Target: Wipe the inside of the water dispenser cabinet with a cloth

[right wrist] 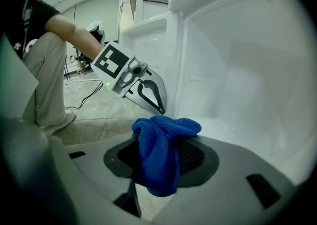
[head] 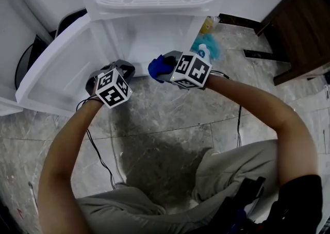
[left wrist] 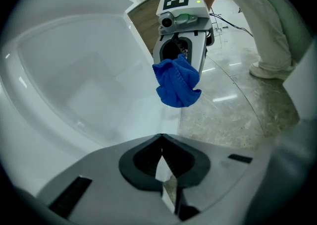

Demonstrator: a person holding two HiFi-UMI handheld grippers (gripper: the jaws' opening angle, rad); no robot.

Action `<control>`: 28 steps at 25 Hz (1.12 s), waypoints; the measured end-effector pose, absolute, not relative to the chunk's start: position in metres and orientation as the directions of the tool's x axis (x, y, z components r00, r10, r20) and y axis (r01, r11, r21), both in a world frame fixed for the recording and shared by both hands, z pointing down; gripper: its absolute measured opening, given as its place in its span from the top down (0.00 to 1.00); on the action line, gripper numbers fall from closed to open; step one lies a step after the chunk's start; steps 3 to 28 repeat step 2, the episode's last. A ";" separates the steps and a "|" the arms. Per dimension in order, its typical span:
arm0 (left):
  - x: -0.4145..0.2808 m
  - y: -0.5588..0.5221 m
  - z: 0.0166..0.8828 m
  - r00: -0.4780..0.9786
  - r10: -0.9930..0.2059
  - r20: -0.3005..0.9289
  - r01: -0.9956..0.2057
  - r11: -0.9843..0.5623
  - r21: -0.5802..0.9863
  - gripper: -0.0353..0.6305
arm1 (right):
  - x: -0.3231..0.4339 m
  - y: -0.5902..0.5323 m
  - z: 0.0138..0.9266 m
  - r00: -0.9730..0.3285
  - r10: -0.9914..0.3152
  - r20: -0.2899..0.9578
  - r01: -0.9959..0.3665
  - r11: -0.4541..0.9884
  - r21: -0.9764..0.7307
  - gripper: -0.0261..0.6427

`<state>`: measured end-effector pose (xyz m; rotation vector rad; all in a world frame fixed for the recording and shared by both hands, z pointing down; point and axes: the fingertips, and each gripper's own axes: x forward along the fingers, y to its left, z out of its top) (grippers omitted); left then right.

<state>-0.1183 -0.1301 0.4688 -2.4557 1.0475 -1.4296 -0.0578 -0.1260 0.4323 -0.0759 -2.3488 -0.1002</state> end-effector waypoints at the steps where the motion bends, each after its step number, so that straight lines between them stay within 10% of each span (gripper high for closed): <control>1: -0.118 -0.130 0.469 0.317 -0.612 0.725 -0.505 -0.756 -0.417 0.94 | -0.058 -0.125 0.433 -0.701 0.026 0.713 0.090 0.995 0.053 0.72; 28: -0.118 -0.129 0.469 0.317 -0.611 0.725 -0.504 -0.756 -0.417 0.94 | -0.059 -0.125 0.433 -0.700 0.027 0.714 0.096 0.994 0.056 0.72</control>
